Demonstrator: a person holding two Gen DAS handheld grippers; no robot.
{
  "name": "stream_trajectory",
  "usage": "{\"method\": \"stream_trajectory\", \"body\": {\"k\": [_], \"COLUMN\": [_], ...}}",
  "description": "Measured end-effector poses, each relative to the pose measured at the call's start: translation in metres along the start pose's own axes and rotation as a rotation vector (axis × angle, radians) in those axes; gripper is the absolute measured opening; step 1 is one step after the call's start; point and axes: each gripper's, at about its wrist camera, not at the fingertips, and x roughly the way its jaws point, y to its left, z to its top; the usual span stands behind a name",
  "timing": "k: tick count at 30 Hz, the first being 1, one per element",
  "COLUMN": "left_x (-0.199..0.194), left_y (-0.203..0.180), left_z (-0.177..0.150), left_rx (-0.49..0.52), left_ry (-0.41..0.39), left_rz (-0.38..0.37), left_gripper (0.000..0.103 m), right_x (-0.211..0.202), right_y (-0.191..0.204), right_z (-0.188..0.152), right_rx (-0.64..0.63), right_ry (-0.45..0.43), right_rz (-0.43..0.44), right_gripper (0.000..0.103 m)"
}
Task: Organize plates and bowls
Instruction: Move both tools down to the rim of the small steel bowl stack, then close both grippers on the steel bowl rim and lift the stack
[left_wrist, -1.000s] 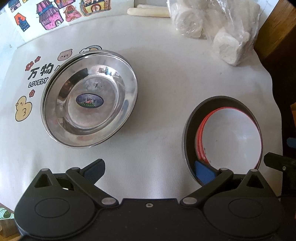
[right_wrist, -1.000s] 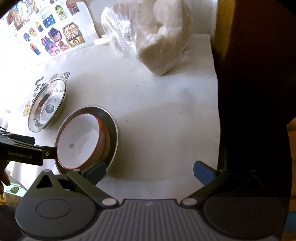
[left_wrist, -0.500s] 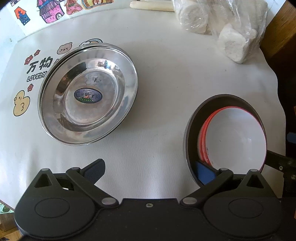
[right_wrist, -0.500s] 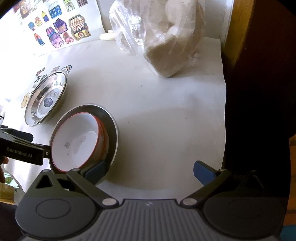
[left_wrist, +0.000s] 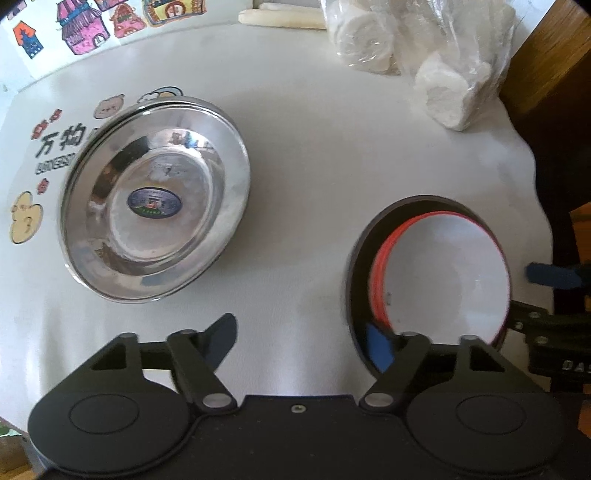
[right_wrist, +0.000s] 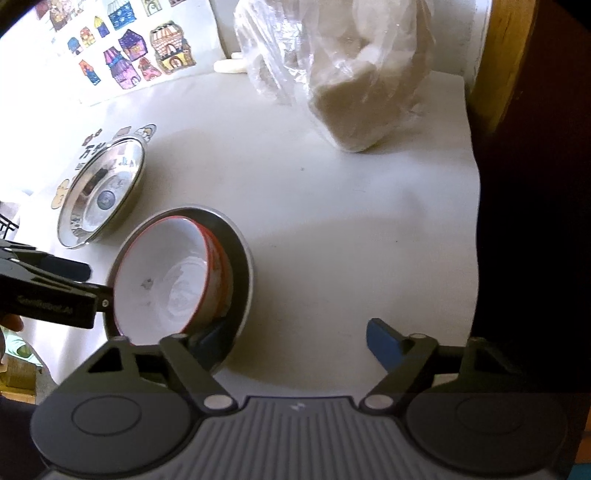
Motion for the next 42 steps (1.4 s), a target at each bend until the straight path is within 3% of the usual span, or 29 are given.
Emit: {"method": "stream_trajectory", "body": {"k": [1, 3, 11, 15, 42], "left_x": [0.0, 0.0, 0.002, 0.003, -0.004], "left_y": [0.0, 0.002, 0.0, -0.001, -0.006], "left_z": [0.0, -0.001, -0.003, -0.003, -0.002], "left_rx": [-0.005, -0.02, -0.04, -0.033, 0.025], "left_ry": [-0.002, -0.005, -0.011, -0.015, -0.022], "left_rz": [-0.019, -0.074, -0.172, -0.175, -0.179], "left_gripper": [0.063, 0.043, 0.01, 0.01, 0.011], "right_x": [0.0, 0.001, 0.004, 0.007, 0.002], "right_y": [0.0, 0.0, -0.005, 0.001, 0.003], "right_z": [0.0, 0.0, 0.0, 0.001, 0.001], "right_rx": [0.003, 0.016, 0.089, 0.074, 0.108], "right_ry": [0.001, 0.004, 0.019, 0.028, 0.027], "right_rz": [0.008, 0.034, 0.13, 0.161, 0.134], "right_gripper": [0.074, 0.067, 0.039, 0.018, 0.016]}}
